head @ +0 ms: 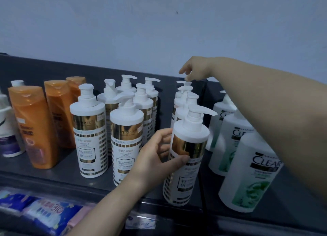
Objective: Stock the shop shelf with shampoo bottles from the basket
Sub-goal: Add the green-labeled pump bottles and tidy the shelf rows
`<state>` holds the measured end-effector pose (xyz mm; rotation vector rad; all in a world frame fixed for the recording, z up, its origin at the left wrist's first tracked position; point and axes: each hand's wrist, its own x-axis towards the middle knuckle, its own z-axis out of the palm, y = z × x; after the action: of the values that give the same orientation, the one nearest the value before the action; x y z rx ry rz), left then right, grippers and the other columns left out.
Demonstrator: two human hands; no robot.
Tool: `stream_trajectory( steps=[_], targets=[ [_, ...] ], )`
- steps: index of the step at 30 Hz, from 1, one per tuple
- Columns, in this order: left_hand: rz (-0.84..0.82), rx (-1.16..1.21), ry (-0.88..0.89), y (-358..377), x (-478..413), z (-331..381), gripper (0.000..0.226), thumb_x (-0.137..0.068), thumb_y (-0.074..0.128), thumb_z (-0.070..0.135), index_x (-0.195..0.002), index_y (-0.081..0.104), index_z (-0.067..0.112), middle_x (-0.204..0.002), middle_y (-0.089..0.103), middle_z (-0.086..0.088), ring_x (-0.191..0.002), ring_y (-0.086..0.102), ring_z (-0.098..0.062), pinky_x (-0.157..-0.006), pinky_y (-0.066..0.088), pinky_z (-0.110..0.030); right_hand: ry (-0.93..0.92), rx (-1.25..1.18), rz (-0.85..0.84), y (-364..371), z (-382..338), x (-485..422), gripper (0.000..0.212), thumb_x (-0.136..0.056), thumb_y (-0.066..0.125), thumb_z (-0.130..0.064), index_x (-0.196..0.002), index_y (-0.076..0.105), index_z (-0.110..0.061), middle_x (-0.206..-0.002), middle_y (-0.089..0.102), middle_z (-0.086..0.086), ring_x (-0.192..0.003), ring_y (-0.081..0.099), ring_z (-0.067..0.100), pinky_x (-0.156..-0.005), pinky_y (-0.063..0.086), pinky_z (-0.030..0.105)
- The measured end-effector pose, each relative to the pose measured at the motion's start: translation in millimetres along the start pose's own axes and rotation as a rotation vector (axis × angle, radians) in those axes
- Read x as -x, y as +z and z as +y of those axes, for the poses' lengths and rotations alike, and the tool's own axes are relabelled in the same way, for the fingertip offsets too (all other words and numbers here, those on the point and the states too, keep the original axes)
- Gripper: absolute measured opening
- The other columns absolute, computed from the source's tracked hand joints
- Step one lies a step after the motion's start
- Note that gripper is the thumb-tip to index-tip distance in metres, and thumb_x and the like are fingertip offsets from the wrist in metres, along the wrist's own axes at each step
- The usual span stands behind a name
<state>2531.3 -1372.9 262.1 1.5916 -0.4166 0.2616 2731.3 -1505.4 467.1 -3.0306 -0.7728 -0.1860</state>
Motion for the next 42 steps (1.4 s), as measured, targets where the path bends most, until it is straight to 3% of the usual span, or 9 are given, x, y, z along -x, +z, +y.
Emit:
stream_trajectory(
  steps=[6, 10, 15, 20, 25, 28, 32, 35, 42],
  targets=[
    [0.02, 0.003, -0.005, -1.7, 0.4, -3.4, 0.063, -0.064, 0.082, 0.033, -0.12, 0.055, 0.031, -0.112, 0.068, 0.006, -0.104, 0.067, -0.017, -0.089, 0.052, -0.034, 0.033, 0.008, -0.012, 20.5, -1.3, -20.3, 0.031, -0.083, 0.068, -0.008, -0.113, 0.069, -0.015, -0.102, 0.063, 0.003, -0.082, 0.06, 0.02, -0.087, 0.054, 0.036],
    [0.014, -0.001, -0.004, -1.6, 1.2, -2.3, 0.062, -0.068, 0.084, 0.024, -0.121, 0.054, 0.028, -0.113, 0.069, 0.008, -0.104, 0.067, -0.015, -0.087, 0.053, -0.029, 0.048, -0.049, 0.005, 21.0, 7.1, -21.6, 0.027, -0.082, 0.068, -0.004, -0.107, 0.071, -0.015, -0.095, 0.062, 0.002, -0.08, 0.062, 0.021, -0.073, 0.051, 0.029],
    [0.005, 0.011, -0.002, -1.1, 2.1, 0.3, 0.059, -0.071, 0.08, 0.015, -0.122, 0.053, 0.025, -0.11, 0.069, 0.011, -0.101, 0.068, -0.013, -0.085, 0.053, -0.025, 0.053, -0.101, 0.025, 24.2, 14.1, -20.7, 0.026, -0.085, 0.064, -0.001, -0.108, 0.07, -0.013, -0.097, 0.063, 0.006, -0.077, 0.062, 0.021, -0.078, 0.054, 0.031],
    [0.009, 0.004, 0.0, -1.9, 2.8, 0.0, 0.059, -0.072, 0.081, 0.014, -0.122, 0.053, 0.025, -0.112, 0.069, 0.009, -0.102, 0.068, -0.015, -0.087, 0.053, -0.029, 0.052, -0.083, 0.031, 24.4, 13.3, -16.4, 0.026, -0.087, 0.062, -0.002, -0.108, 0.07, -0.014, -0.091, 0.062, 0.004, -0.071, 0.06, 0.019, -0.058, 0.046, 0.021],
    [0.012, 0.008, -0.002, -0.5, 3.0, 0.5, 0.064, -0.067, 0.081, 0.029, -0.124, 0.052, 0.026, -0.114, 0.068, 0.008, -0.104, 0.067, -0.015, -0.089, 0.053, -0.031, 0.061, -0.071, 0.008, 23.2, 9.6, -12.8, 0.028, -0.09, 0.059, -0.01, -0.116, 0.067, -0.016, -0.095, 0.061, 0.003, -0.073, 0.059, 0.018, -0.068, 0.048, 0.025],
    [0.017, 0.0, 0.003, 0.4, 3.8, 1.3, 0.063, -0.066, 0.08, 0.032, -0.123, 0.053, 0.027, -0.114, 0.068, 0.009, -0.104, 0.067, -0.014, -0.09, 0.053, -0.031, 0.013, -0.083, 0.069, 14.2, 6.5, -7.5, 0.03, -0.094, 0.056, -0.019, -0.123, 0.064, -0.019, -0.118, 0.062, 0.001, -0.1, 0.06, 0.019, -0.092, 0.044, 0.03],
    [0.025, 0.0, -0.002, 1.7, 4.2, 1.2, 0.058, -0.071, 0.08, 0.021, -0.122, 0.053, 0.027, -0.113, 0.068, 0.01, -0.103, 0.067, -0.012, -0.087, 0.053, -0.027, -0.046, -0.298, 0.021, -5.4, -1.4, 11.0, 0.016, -0.091, 0.062, -0.017, -0.103, 0.072, -0.016, -0.1, 0.068, 0.001, -0.074, 0.061, 0.012, -0.077, 0.049, 0.026],
    [0.024, 0.01, 0.002, 2.1, 3.8, 1.1, 0.055, -0.072, 0.077, 0.014, -0.121, 0.054, 0.026, -0.112, 0.068, 0.011, -0.1, 0.067, -0.01, -0.082, 0.052, -0.021, -0.05, -0.334, -0.223, -4.2, -5.7, 24.3, 0.018, -0.086, 0.069, -0.011, -0.103, 0.073, -0.012, -0.095, 0.07, 0.004, -0.082, 0.065, 0.017, -0.079, 0.055, 0.028],
    [0.024, 0.025, 0.008, 2.5, 4.9, 4.3, 0.055, -0.071, 0.076, 0.014, -0.12, 0.053, 0.026, -0.112, 0.069, 0.012, -0.099, 0.067, -0.008, -0.081, 0.052, -0.021, -0.088, -0.217, -0.183, 3.7, -8.6, 32.1, 0.014, -0.085, 0.07, -0.007, -0.096, 0.07, -0.015, -0.088, 0.07, 0.0, -0.079, 0.069, 0.017, -0.076, 0.056, 0.023]
  ],
)
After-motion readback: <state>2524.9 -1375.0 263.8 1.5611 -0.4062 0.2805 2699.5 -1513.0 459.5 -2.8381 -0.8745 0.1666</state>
